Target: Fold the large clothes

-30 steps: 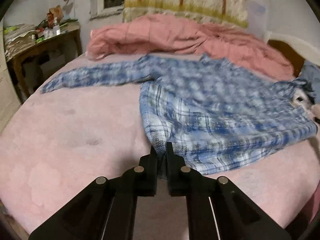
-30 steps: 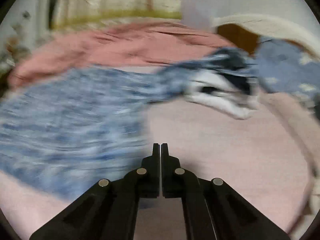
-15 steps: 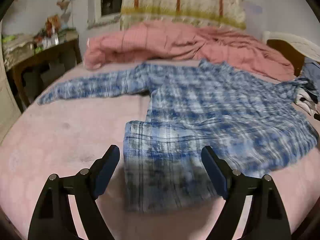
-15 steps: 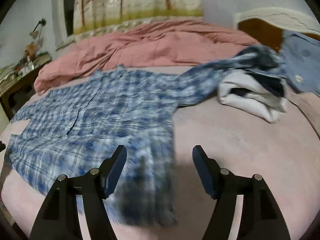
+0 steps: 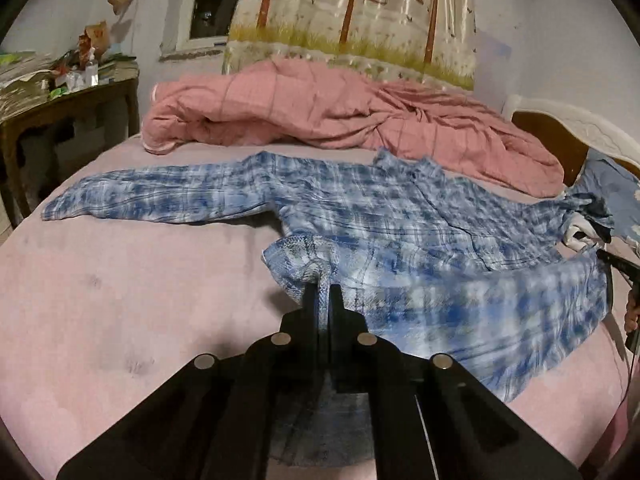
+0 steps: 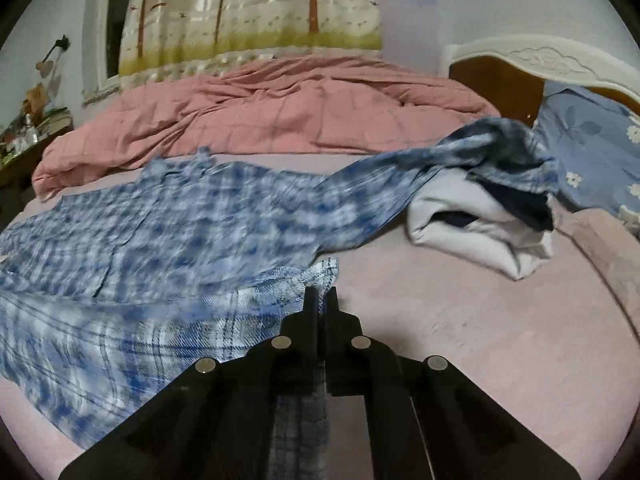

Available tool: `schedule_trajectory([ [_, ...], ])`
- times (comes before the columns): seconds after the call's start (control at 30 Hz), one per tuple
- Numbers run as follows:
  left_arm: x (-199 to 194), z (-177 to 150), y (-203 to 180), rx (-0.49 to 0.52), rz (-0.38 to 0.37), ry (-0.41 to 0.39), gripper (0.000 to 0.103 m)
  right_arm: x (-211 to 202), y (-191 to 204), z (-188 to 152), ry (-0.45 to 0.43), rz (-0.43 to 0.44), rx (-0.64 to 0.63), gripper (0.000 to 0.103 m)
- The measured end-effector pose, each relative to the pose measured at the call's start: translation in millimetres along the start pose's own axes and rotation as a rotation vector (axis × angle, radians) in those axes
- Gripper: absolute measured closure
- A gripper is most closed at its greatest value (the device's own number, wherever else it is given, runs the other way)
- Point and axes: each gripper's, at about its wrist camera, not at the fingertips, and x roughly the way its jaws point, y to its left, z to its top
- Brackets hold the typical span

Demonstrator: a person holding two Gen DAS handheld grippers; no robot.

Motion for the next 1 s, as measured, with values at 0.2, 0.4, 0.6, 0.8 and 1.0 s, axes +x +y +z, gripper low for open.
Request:
schedule_trajectory([
  [0.2,49,-5,4,-0.030,0.124,0.134,0.099,42,10,0,0.128,0.036,-0.018,0.100],
  [0.4,46,-20,13,-0.021,0.186,0.148,0.068,30,16,-27,0.130,0.035,-0.035,0.047],
  [0.6,10,-33,-7,0.074,0.107,0.103,0.013,-16,2,-45,0.130,0.161,0.031,0.031],
  [0.8,23,-49,2,-0.082,0.028,0.244,0.010,-17,-2,-71,0.252,0.220,0.082,0.030],
  [1.0,9,-53,13,-0.144,0.057,0.219,0.096,-12,7,-87,0.252,0.191,0.033,0.095],
])
